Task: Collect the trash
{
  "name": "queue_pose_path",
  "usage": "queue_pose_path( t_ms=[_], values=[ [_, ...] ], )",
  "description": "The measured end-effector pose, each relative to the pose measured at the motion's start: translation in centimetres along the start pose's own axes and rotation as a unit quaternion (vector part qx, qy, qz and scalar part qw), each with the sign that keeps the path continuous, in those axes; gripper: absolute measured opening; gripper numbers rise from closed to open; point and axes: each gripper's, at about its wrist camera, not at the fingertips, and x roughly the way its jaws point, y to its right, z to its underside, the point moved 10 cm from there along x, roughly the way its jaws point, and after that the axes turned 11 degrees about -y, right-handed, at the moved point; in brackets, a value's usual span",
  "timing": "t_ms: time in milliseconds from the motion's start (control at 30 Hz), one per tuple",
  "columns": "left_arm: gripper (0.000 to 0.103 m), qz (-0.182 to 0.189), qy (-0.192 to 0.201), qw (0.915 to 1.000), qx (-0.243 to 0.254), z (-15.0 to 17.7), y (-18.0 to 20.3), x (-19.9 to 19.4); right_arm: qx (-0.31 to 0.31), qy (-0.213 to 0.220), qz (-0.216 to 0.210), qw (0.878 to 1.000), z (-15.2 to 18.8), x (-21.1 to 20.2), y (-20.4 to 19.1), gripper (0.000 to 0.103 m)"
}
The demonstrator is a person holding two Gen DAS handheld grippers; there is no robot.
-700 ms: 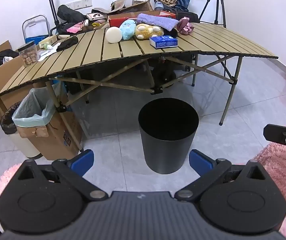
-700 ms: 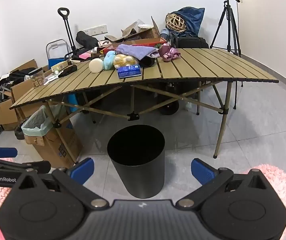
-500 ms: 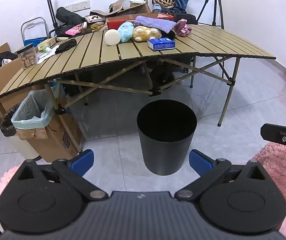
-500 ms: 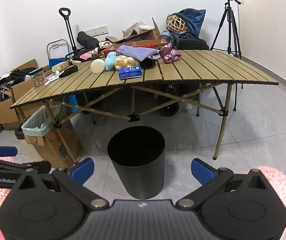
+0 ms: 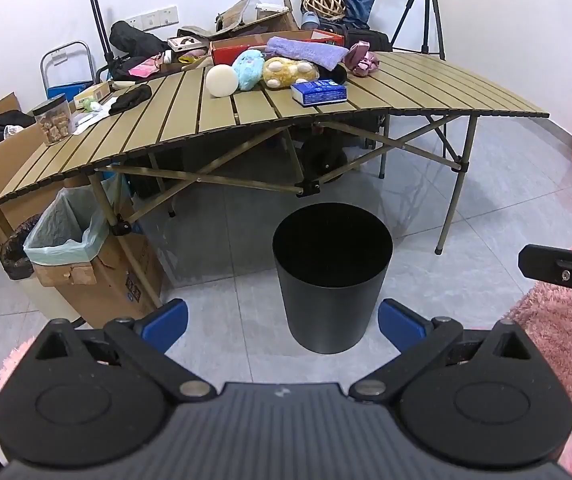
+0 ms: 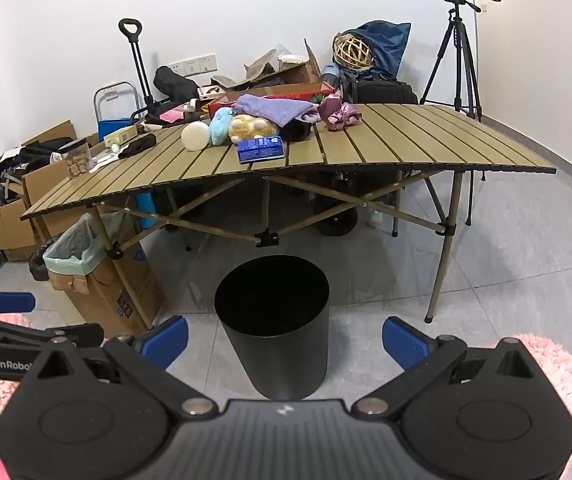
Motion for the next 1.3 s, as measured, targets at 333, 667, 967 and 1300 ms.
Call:
queue_pose_path(
  t_ms=[333, 667, 967, 1300],
  values=[
    [0.103, 0.0, 0.002, 1.0, 0.001, -0.03, 0.0, -0.04, -0.001, 0.001, 0.0, 1.0, 0.04, 0.07, -0.06, 0.103],
    [0.103, -0.002, 0.004, 1.0, 0.002, -0.05, 0.1, -0.16, -0.001, 0.002, 0.001, 1.0, 0.03, 0.02, -0.05, 0.103],
    [0.103, -0.001, 0.004, 1.0, 0.002, -0.05, 0.14, -0.17, -0.002, 0.003, 0.001, 1.0, 0.01, -0.02, -0.04, 0.103],
    [0.103, -0.003, 0.007, 1.0, 0.003, -0.4, 0.19, -0.3, -0.002, 0.004, 0.001, 1.0, -0.11, -0.14, -0.03, 0.103]
  ],
)
